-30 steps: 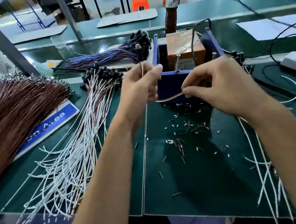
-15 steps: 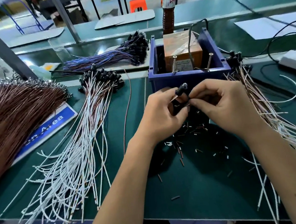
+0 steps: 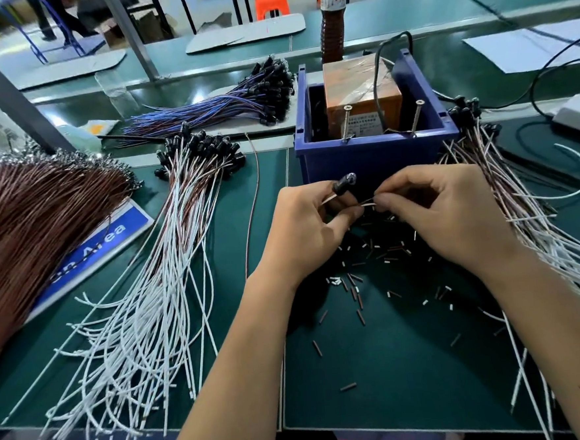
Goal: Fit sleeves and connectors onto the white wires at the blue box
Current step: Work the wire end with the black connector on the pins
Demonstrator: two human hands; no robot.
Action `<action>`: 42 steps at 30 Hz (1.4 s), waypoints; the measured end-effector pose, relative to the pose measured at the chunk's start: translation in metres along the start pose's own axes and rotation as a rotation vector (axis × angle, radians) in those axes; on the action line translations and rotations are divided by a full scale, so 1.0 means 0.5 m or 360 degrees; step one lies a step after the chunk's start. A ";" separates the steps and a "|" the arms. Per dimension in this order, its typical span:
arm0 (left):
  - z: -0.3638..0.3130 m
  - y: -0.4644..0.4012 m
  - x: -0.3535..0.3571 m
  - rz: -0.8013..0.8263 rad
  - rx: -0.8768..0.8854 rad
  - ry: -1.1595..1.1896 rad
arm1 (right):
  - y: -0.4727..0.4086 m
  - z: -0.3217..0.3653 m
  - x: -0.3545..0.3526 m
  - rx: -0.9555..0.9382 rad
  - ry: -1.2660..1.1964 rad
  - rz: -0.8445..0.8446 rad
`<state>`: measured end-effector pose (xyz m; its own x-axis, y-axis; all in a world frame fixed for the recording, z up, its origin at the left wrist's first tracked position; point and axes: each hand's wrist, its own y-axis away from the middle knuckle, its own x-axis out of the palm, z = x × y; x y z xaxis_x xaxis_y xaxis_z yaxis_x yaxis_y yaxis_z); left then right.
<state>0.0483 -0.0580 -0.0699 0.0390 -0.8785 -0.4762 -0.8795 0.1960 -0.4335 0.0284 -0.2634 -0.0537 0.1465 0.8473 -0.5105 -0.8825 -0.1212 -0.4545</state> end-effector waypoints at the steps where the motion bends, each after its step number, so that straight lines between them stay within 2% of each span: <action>1: -0.002 0.000 0.001 -0.0004 0.0014 0.0009 | 0.001 0.000 0.001 -0.0003 0.0004 0.0006; 31: -0.011 0.006 -0.010 0.0119 -0.0050 0.0048 | 0.007 0.010 0.010 0.0012 -0.0046 0.0082; 38: -0.011 0.003 -0.011 0.0117 -0.0044 0.0060 | 0.009 0.005 0.014 0.0098 -0.0115 0.0029; 42: -0.003 0.002 -0.023 0.0039 -0.0057 0.0064 | 0.003 0.004 0.002 0.0283 -0.0396 -0.0228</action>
<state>0.0462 -0.0486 -0.0637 -0.0013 -0.8906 -0.4547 -0.8965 0.2025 -0.3941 0.0262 -0.2617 -0.0535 0.1803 0.9522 -0.2467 -0.9281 0.0817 -0.3631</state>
